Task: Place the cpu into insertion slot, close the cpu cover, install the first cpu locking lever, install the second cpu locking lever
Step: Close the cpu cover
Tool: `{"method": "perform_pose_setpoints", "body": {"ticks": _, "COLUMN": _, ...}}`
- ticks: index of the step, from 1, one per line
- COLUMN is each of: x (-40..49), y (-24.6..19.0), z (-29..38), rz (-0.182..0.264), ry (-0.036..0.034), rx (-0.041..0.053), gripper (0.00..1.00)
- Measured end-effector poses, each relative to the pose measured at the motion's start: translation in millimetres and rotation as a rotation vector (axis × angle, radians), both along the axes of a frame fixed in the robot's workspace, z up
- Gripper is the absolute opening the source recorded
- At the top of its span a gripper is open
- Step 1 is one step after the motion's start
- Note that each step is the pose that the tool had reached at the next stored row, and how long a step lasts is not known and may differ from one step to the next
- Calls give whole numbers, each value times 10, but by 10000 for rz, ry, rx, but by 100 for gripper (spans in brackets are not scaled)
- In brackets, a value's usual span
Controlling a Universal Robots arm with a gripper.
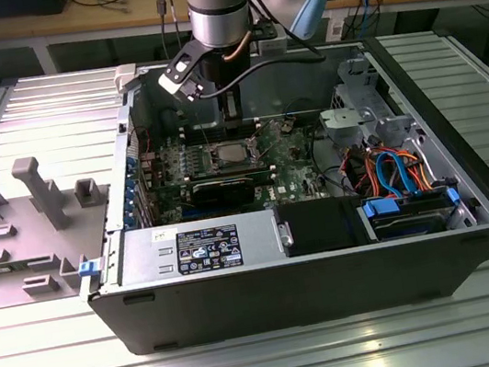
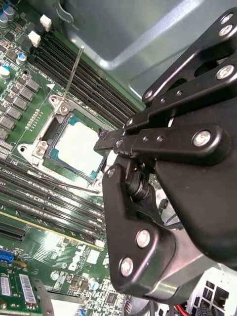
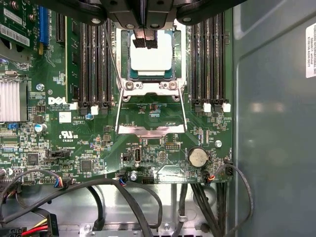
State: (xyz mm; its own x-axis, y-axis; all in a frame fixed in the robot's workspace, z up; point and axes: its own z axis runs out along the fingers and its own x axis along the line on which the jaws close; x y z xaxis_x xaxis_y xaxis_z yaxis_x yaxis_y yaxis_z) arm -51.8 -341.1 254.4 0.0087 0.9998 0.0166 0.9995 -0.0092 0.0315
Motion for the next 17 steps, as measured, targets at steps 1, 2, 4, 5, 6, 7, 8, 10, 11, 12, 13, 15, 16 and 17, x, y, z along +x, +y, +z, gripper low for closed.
{"method": "perform_pose_setpoints", "body": {"ticks": 1, "x": 0, "y": 0, "z": 9, "rz": 0, "ry": 0, "rx": -1, "gripper": 11}}
{"method": "perform_pose_setpoints", "body": {"ticks": 2, "x": 0, "y": 0, "z": 13, "rz": 0, "ry": 0, "rx": -2, "gripper": 11}}
{"method": "perform_pose_setpoints", "body": {"ticks": 4, "x": 0, "y": 0, "z": 20, "rz": 0, "ry": 0, "rx": -2, "gripper": 11}}
{"method": "perform_pose_setpoints", "body": {"ticks": 5, "x": 0, "y": 0, "z": 23, "rz": -1, "ry": -1, "rx": -3, "gripper": 11}}
{"method": "perform_pose_setpoints", "body": {"ticks": 6, "x": 0, "y": 0, "z": 27, "rz": -1, "ry": -1, "rx": -2, "gripper": 11}}
{"method": "perform_pose_setpoints", "body": {"ticks": 7, "x": 0, "y": 0, "z": 30, "rz": -1, "ry": 0, "rx": -4, "gripper": 11}}
{"method": "perform_pose_setpoints", "body": {"ticks": 8, "x": 0, "y": 0, "z": 34, "rz": 0, "ry": 0, "rx": -4, "gripper": 11}}
{"method": "perform_pose_setpoints", "body": {"ticks": 10, "x": 0, "y": 0, "z": 42, "rz": 0, "ry": 1, "rx": -5, "gripper": 11}}
{"method": "perform_pose_setpoints", "body": {"ticks": 11, "x": 0, "y": 0, "z": 47, "rz": 0, "ry": 0, "rx": -5, "gripper": 11}}
{"method": "perform_pose_setpoints", "body": {"ticks": 12, "x": 0, "y": 0, "z": 53, "rz": -1, "ry": 0, "rx": -5, "gripper": 11}}
{"method": "perform_pose_setpoints", "body": {"ticks": 13, "x": 0, "y": 0, "z": 59, "rz": 0, "ry": 0, "rx": -6, "gripper": 11}}
{"method": "perform_pose_setpoints", "body": {"ticks": 15, "x": 0, "y": 0, "z": 78, "rz": 0, "ry": 0, "rx": -11, "gripper": 11}}
{"method": "perform_pose_setpoints", "body": {"ticks": 16, "x": 0, "y": 0, "z": 84, "rz": 0, "ry": 0, "rx": -11, "gripper": 11}}
{"method": "perform_pose_setpoints", "body": {"ticks": 17, "x": 0, "y": 0, "z": 89, "rz": 0, "ry": 0, "rx": -13, "gripper": 11}}
